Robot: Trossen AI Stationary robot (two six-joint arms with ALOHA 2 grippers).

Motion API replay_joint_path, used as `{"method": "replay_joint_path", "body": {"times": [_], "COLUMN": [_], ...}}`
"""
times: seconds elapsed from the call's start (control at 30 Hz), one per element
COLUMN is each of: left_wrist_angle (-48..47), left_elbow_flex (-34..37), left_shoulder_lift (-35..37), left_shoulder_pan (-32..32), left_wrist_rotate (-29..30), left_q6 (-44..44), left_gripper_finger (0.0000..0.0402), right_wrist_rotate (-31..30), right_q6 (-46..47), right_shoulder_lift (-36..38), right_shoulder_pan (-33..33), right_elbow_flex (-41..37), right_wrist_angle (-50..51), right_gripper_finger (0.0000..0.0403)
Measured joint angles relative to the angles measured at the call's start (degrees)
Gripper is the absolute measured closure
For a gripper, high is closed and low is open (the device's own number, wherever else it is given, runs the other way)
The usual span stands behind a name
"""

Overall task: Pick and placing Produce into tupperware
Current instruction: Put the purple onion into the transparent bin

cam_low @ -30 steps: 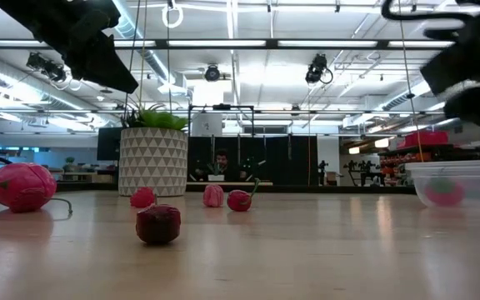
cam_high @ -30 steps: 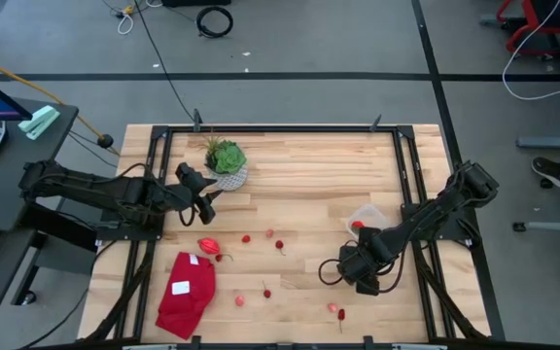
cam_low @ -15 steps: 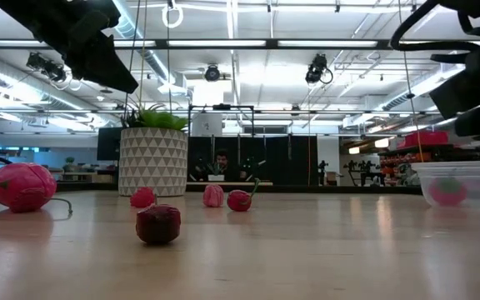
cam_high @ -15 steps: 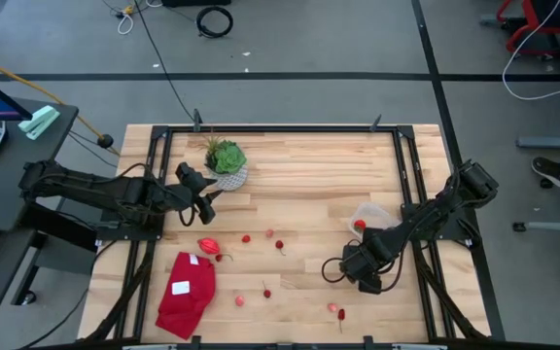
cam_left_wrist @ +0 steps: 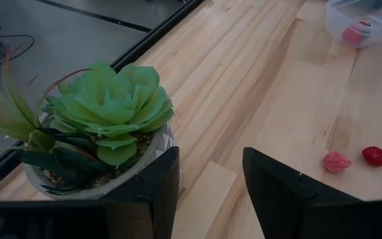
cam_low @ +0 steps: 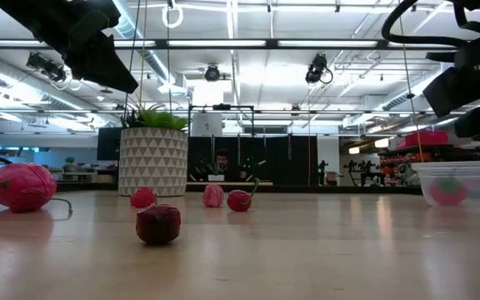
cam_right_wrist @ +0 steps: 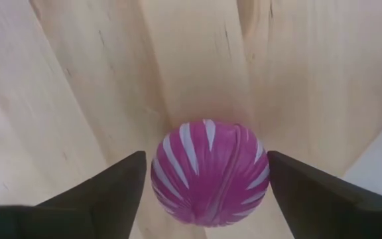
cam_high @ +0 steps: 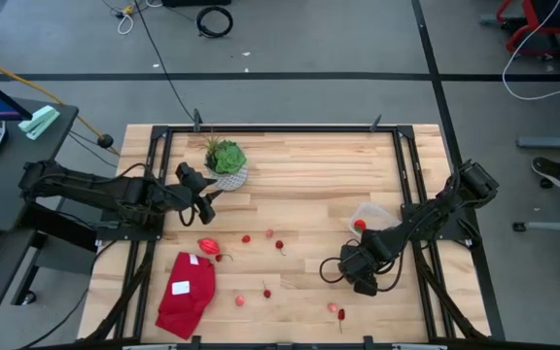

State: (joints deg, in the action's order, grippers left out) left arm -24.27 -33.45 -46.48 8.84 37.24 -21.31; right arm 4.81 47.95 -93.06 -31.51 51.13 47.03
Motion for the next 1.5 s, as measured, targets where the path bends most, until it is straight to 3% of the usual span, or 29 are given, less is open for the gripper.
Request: {"method": "replay_joint_path", "body": {"times": [0.47, 0.93, 1.3, 1.5], "left_wrist_angle": [0.0, 0.0, 0.04, 0.04], "left_elbow_flex": [0.0, 0.0, 0.0, 0.0], "left_shoulder_lift": [0.0, 0.01, 0.01, 0.01], "left_shoulder_pan": [0.0, 0.0, 0.0, 0.0], "left_wrist_rotate": [0.02, 0.01, 0.0, 0.02], "left_q6": [-0.06, 0.05, 0.05, 0.05], "left_gripper_finger": [0.0228, 0.023, 0.0229, 0.0229], "right_wrist_rotate": [-1.26, -2.9, -10.22, -11.2], "right_q6": [0.22, -0.75, -1.27, -2.94], "right_shoulder_lift": [0.04, -0.07, -0.04, 0.0], "right_shoulder_pan": [0.0, 0.0, 3.31, 5.79], "right_elbow_flex": [0.09, 5.49, 11.42, 12.09], "right_wrist_angle": [-0.03, 0.23, 25.24, 31.59], "right_gripper_finger": [0.0154, 0.0153, 0.0145, 0.0146]}}
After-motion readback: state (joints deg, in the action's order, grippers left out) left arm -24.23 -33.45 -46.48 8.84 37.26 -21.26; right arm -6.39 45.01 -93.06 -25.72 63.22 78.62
